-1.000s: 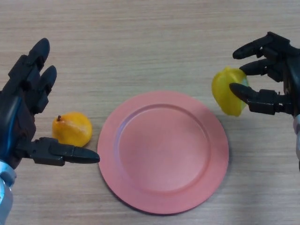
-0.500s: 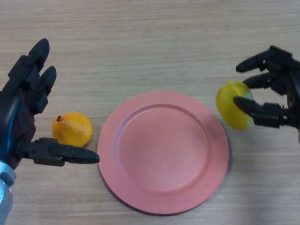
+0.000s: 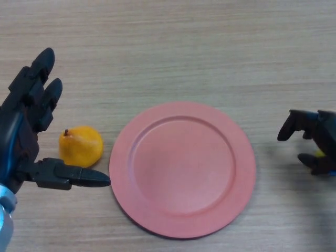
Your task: Pick up the yellow starfruit and place it on the plate
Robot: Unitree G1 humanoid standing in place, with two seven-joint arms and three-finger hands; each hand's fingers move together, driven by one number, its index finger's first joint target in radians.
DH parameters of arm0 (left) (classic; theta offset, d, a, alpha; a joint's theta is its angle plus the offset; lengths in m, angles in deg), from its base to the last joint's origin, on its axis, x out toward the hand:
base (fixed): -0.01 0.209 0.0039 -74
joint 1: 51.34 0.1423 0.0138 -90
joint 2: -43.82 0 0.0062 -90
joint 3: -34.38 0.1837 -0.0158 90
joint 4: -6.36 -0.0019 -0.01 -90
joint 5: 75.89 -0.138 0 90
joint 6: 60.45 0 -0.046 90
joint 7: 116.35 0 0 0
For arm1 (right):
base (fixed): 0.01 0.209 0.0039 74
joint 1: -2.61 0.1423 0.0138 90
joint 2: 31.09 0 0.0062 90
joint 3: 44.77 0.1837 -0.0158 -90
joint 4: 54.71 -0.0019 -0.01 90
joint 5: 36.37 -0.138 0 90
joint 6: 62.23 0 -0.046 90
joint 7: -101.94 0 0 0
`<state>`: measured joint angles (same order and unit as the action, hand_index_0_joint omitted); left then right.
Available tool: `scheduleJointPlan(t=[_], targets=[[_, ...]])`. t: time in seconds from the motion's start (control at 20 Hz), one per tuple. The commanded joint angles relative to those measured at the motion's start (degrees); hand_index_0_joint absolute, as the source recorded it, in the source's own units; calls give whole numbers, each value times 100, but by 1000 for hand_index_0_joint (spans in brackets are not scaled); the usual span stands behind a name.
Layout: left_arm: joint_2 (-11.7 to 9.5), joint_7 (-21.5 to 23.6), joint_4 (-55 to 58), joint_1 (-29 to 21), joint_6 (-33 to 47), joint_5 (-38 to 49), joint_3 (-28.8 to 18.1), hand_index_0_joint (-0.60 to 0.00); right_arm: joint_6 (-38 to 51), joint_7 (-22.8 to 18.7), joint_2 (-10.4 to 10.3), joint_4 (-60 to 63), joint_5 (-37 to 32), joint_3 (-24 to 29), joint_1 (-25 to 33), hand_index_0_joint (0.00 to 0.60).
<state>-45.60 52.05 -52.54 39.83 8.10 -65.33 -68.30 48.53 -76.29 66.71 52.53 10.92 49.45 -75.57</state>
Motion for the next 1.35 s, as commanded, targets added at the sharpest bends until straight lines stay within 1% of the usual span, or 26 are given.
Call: scheduleJointPlan(t=[0.05, 0.15, 0.2, 0.35, 0.4, 0.45, 0.5, 0.55, 0.6, 0.65, 0.7, 0.75, 0.8, 0.85, 0.9, 0.95, 1.0, 1.05, 1.1, 1.15, 1.2, 1.25, 1.3, 1.35], targets=[[-144, -92, 366, -103, 536, 25, -383, 0, 519, -734, 309, -206, -59, 266, 329, 600], [-125, -102, 372, -61, 580, 2, -399, 0, 478, -760, 241, -259, -111, 237, 410, 600], [-123, -96, 397, -55, 544, 1, -407, 0, 407, -598, 104, -389, -460, 197, 415, 600], [-99, -78, 400, -28, 598, 4, -428, 0, 250, -353, -41, -752, -820, 148, 383, 600], [-104, -75, 408, -24, 602, 20, -448, 0, 124, -192, -109, -1039, -1002, 146, 362, 600], [-104, -68, 409, -23, 612, 17, -451, 0, 79, -168, -118, -1125, -994, 146, 358, 600], [-106, -53, 414, -26, 618, 42, -476, 0, -260, 108, -257, -1626, -1514, 189, 281, 600], [-106, -54, 413, -20, 616, 51, -480, 0, -471, 299, -340, -1859, -1829, 186, 223, 600], [-106, -35, 375, -28, 657, 68, -492, 0, -1544, 635, -637, -2768, -2922, 182, 52, 600], [-116, -27, 379, -35, 640, 75, -495, 0, -2202, 777, -801, -3223, -3553, 167, -25, 600], [-123, -10, 353, -52, 648, 73, -489, 0, -3382, 652, -867, -4122, -4381, 184, -153, 600], [-121, -5, 343, -53, 665, 71, -482, 0, -3581, 487, -882, -4313, -4622, 214, -156, 600], [-133, -19, 350, -67, 607, 68, -449, 0, -4013, 376, -835, -4769, -4824, 161, -247, 600], [-140, -32, 362, -71, 571, 66, -442, 0, -4178, 399, -806, -4941, -4826, 148, -291, 600], [-146, -36, 359, -83, 557, 65, -442, 0, -4268, 377, -819, -5047, -4843, 143, -303, 450], [-153, -38, 359, -96, 544, 61, -441, 0, -4355, 348, -833, -5145, -4859, 138, -311, 350], [-169, -20, 369, -149, 501, 50, -421, 0, -4659, 234, -873, -5456, -4950, 116, -318, 200], [-183, 0, 387, -197, 455, 48, -406, 0, -4922, 135, -894, -5716, -5013, 90, -311, 100], [-204, 91, 443, -310, 337, 100, -371, 0, -5510, -81, -929, -6278, -5057, -37, -224, 0], [-211, 115, 453, -336, 306, 127, -369, 0, -5597, -100, -927, -6385, -5028, -81, -202, 0], [-228, 165, 463, -381, 299, 152, -364, 0, -6036, -183, -992, -6731, -5132, -146, -111, 0], [-236, 189, 462, -405, 296, 158, -360, 0, -6147, -236, -1013, -6876, -5162, -186, -71, 0], [-224, 245, 441, -418, 391, 120, -314, 0, -6390, -293, -1027, -7117, -5112, -350, 9, 0], [-224, 256, 448, -424, 385, 133, -307, 0, -6474, -322, -1110, -7267, -5200, -365, 6, 0]])
